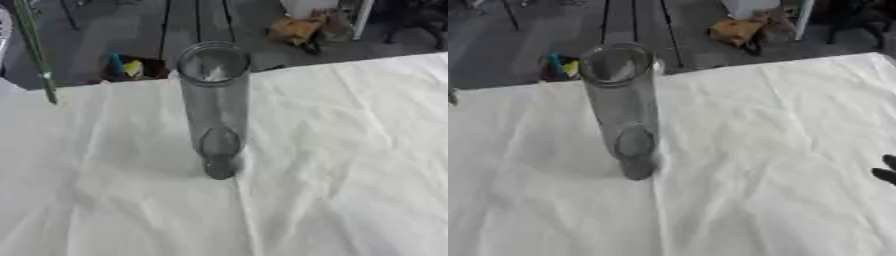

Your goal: Arrange flowers into the vase.

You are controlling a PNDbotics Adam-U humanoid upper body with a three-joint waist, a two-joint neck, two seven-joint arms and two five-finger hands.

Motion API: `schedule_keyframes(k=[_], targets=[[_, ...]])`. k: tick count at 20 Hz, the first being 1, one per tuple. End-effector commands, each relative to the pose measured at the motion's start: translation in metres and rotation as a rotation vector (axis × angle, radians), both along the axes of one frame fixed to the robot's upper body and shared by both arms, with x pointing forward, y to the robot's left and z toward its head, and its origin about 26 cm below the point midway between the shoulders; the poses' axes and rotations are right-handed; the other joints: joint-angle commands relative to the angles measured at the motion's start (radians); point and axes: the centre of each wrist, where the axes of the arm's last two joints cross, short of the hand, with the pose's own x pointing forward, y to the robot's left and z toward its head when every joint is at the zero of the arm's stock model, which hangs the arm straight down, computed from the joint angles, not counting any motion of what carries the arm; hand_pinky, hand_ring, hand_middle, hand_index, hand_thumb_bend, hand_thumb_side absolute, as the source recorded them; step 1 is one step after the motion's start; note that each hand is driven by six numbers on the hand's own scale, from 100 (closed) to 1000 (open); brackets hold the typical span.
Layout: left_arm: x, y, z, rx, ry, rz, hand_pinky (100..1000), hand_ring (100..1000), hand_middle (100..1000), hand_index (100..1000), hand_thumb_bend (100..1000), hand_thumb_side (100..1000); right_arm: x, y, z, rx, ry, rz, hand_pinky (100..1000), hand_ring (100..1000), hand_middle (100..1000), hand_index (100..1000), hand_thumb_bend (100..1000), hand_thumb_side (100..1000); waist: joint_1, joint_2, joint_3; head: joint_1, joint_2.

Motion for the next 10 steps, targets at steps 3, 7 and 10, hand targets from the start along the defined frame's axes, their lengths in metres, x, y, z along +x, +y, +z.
schedule_keyframes(k=[3, 7, 10], targets=[[-0.004, -0.013, 0.014, -0.063, -0.061, -0.092, 100, 100, 100, 108, 100, 789, 0.001, -0.001, 0.009, -0.025, -0.017, 0.018, 726, 808, 709, 897, 100, 1000, 0.019, -0.032, -0.011, 0.016, -0.015], [-0.01, -0.026, 0.023, -0.131, -0.121, -0.174, 100, 100, 100, 108, 100, 784, 0.002, 0.0, 0.01, -0.027, -0.014, 0.026, 727, 809, 709, 898, 100, 1000, 0.026, -0.031, -0.025, 0.031, -0.014], [-0.011, -0.032, 0.024, -0.173, -0.147, -0.221, 100, 100, 100, 109, 100, 786, 0.002, 0.0, 0.01, -0.029, -0.012, 0.03, 727, 810, 708, 898, 100, 1000, 0.031, -0.032, -0.032, 0.042, -0.014]])
